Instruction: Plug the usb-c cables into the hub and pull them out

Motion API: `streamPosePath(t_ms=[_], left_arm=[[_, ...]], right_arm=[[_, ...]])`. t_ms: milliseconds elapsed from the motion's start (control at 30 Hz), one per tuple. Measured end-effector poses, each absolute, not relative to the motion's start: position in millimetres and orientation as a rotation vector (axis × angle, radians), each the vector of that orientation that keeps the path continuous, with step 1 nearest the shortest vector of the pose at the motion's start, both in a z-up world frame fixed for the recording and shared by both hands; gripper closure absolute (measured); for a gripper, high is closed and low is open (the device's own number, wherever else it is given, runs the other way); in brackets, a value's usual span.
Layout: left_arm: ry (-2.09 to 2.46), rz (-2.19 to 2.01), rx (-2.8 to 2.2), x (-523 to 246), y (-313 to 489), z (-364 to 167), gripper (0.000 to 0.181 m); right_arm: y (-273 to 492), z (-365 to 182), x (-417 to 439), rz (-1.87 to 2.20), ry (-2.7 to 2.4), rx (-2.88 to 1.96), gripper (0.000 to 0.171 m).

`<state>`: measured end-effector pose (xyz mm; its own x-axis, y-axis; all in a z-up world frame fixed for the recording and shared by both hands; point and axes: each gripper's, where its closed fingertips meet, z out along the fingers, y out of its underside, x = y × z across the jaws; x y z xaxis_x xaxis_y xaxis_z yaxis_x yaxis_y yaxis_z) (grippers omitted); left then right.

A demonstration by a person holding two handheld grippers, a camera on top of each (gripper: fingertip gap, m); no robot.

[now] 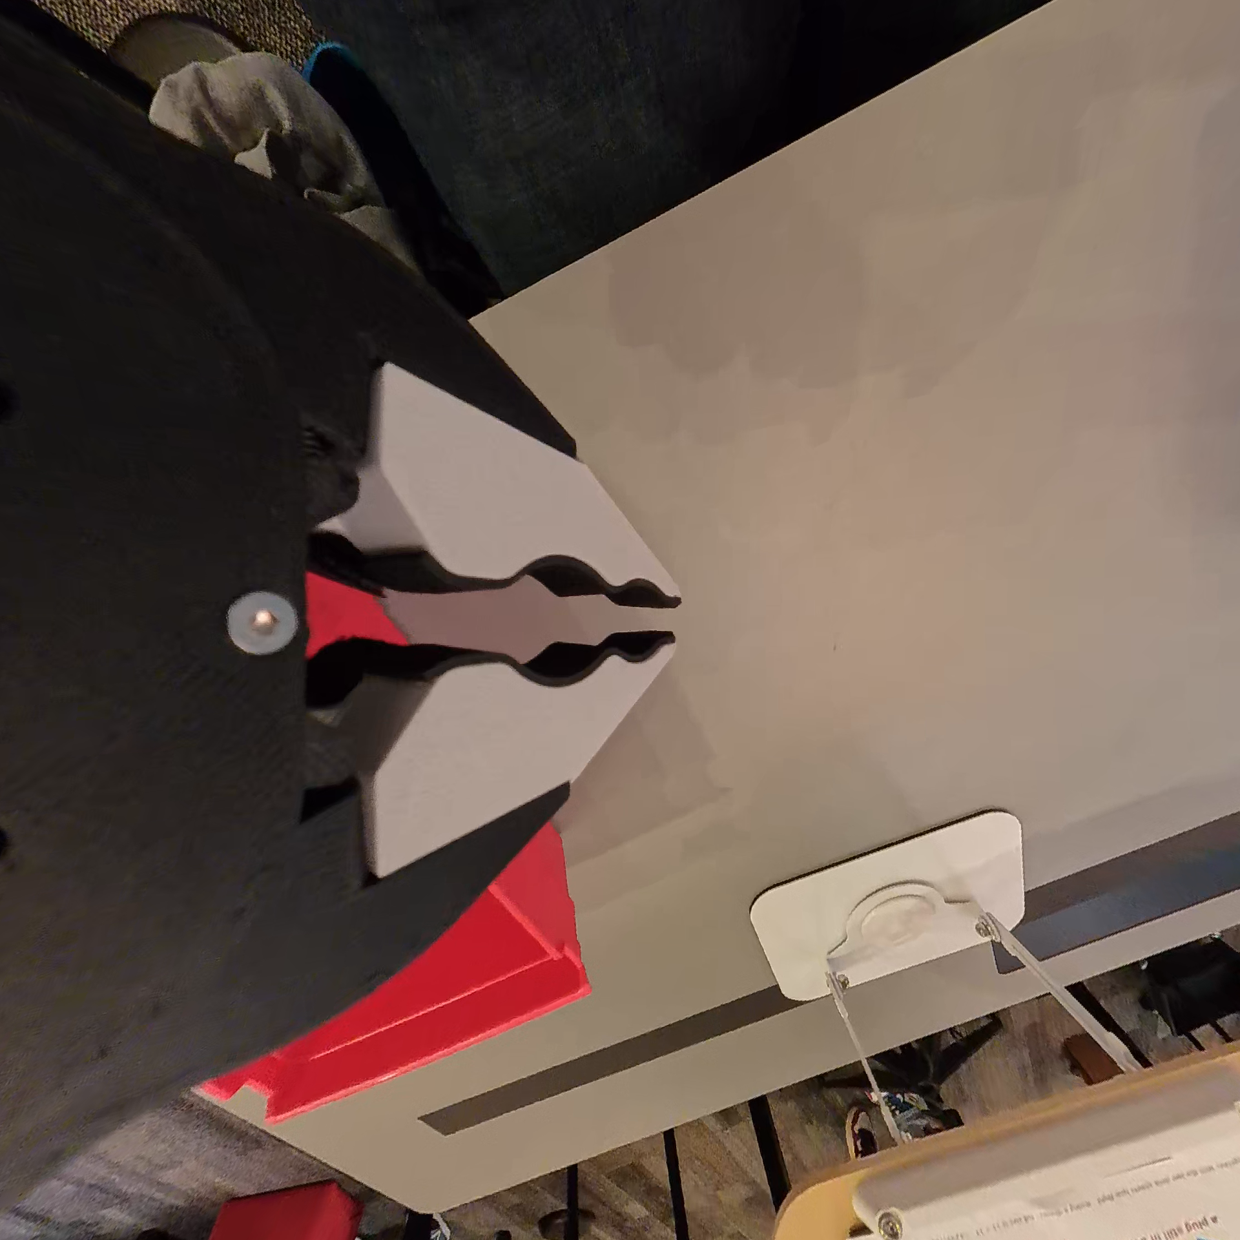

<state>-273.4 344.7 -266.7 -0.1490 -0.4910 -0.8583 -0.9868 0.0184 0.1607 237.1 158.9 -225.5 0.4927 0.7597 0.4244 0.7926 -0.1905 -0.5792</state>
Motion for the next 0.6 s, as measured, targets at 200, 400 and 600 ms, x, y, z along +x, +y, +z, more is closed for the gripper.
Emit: streamPosePath(t_ms=[200, 400, 600], left_arm=[[1.644, 1.126, -1.447, -274.4, 349.1, -249.0, 0.168], [1.507, 1.137, -1.428, -282.5, 348.6, -215.9, 0.169], [1.358, 1.152, -1.403, -288.4, 347.0, -167.7, 0.170]], right_arm=[[158.0, -229.2, 233.8, -0.035, -1.277, -1.955, 0.167], [157.6, -227.1, 232.1, -0.035, -1.282, -1.944, 0.168], [156.9, -224.9, 230.7, -0.021, -1.277, -1.938, 0.168]])
